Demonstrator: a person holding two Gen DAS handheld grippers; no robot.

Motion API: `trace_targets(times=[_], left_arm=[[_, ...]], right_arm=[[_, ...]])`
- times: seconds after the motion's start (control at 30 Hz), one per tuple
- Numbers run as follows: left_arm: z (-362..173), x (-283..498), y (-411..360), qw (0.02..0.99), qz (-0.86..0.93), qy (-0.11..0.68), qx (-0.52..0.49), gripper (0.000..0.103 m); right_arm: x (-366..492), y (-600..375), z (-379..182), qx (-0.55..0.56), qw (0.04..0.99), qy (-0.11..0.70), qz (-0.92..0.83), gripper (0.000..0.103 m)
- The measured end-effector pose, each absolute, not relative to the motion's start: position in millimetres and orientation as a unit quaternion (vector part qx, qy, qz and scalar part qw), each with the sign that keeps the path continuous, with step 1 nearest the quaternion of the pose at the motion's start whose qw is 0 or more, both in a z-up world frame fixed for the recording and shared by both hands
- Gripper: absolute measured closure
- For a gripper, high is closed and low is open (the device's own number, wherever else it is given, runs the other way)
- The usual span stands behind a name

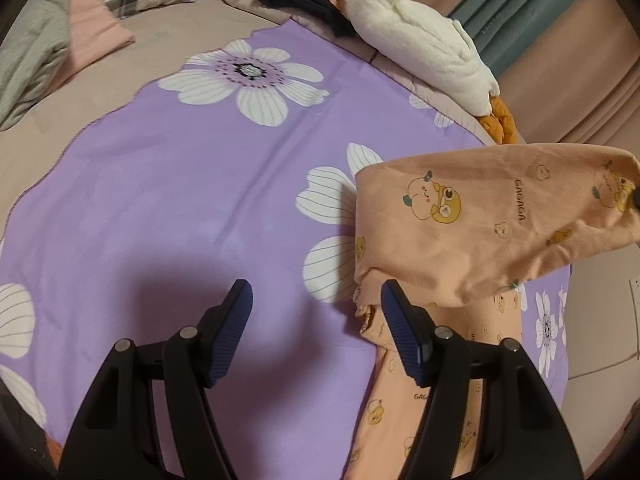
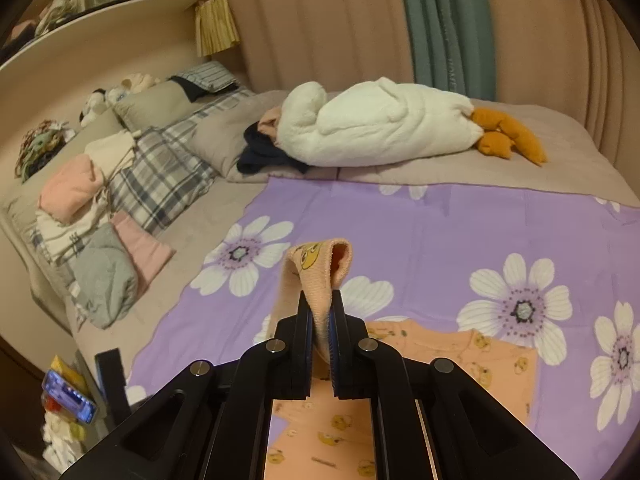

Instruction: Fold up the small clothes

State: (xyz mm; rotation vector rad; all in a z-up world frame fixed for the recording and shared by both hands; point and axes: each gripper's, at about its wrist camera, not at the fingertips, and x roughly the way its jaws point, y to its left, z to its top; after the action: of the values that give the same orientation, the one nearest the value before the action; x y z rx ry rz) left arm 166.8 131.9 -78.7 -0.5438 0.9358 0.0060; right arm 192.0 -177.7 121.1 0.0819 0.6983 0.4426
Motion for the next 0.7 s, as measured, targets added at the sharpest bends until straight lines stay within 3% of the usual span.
trace_targets(times=[0.23,0.7], left_arm=[[-83.8,189.8,113.9,0.849,-0.019,0.463,-0.253,0.057],[-94.3,216.0,85.1,0.843,-0.03,0.493,-0.212,0.064]], right_arm=[[196.7,-206.6,111.2,0.052,0.921,0.343,0.175,0.095],[200.7,-249.6,85.2,0.073,0.918,0.365,0.136,0.095]])
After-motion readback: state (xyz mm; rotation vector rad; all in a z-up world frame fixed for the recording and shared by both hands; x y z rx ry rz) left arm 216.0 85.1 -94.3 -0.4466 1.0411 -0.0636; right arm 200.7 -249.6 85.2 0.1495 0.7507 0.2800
